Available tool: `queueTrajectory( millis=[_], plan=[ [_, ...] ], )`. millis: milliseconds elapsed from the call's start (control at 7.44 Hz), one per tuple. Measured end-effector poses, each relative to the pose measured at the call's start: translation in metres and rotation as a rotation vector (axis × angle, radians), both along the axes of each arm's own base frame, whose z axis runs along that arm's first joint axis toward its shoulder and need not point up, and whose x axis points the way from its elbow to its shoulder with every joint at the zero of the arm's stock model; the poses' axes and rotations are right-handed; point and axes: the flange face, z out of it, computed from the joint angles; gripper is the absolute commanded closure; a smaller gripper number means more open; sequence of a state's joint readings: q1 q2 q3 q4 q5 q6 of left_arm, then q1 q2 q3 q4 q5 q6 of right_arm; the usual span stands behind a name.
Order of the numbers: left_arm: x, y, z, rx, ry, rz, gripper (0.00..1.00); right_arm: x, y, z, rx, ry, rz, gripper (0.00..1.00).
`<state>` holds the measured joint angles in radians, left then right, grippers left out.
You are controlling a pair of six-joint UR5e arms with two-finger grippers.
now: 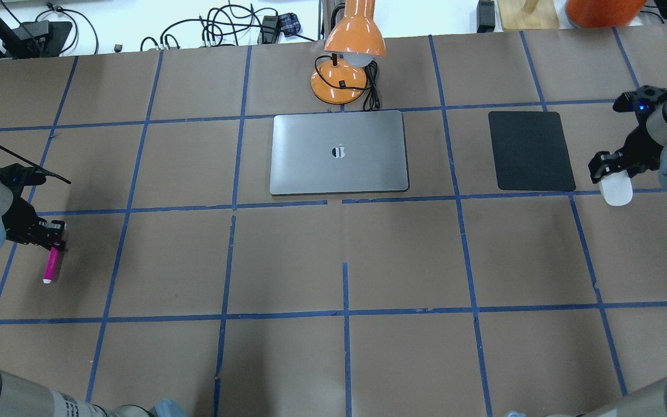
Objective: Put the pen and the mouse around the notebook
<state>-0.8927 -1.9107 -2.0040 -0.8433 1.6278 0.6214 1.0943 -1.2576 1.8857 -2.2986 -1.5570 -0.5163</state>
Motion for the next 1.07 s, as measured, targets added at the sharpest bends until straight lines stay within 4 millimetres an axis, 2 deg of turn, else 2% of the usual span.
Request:
queueTrajectory(
  millis=[134, 269, 403, 537, 672, 806, 1075],
  plan=[
    [-0.023, -0.005, 0.015, 0.005, 0.010, 0.096, 1.00, 0.031, -0.019, 0.006, -0.006, -0.016, -0.019, 0.90],
    [-0.060, -0.014, 0.031, 0.005, 0.007, 0.204, 1.00, 0.059, -0.034, -0.003, 0.003, -0.031, -0.042, 0.88],
    [-0.108, -0.026, 0.048, -0.002, -0.005, 0.315, 1.00, 0.079, -0.049, -0.019, 0.015, -0.039, -0.047, 0.82],
    [-0.158, -0.036, 0.059, -0.014, -0.012, 0.418, 1.00, 0.087, -0.062, -0.034, 0.021, -0.041, -0.044, 0.56],
    [-0.208, -0.041, 0.064, -0.022, -0.007, 0.528, 1.00, 0.088, -0.071, -0.046, 0.028, -0.041, -0.041, 0.01],
    [-0.260, -0.043, 0.063, -0.022, -0.004, 0.646, 1.00, 0.088, -0.077, -0.054, 0.033, -0.038, -0.041, 0.00],
    [-0.370, -0.034, 0.053, -0.021, -0.020, 0.856, 1.00, 0.087, -0.080, -0.061, 0.042, -0.036, -0.042, 0.00]
  ],
)
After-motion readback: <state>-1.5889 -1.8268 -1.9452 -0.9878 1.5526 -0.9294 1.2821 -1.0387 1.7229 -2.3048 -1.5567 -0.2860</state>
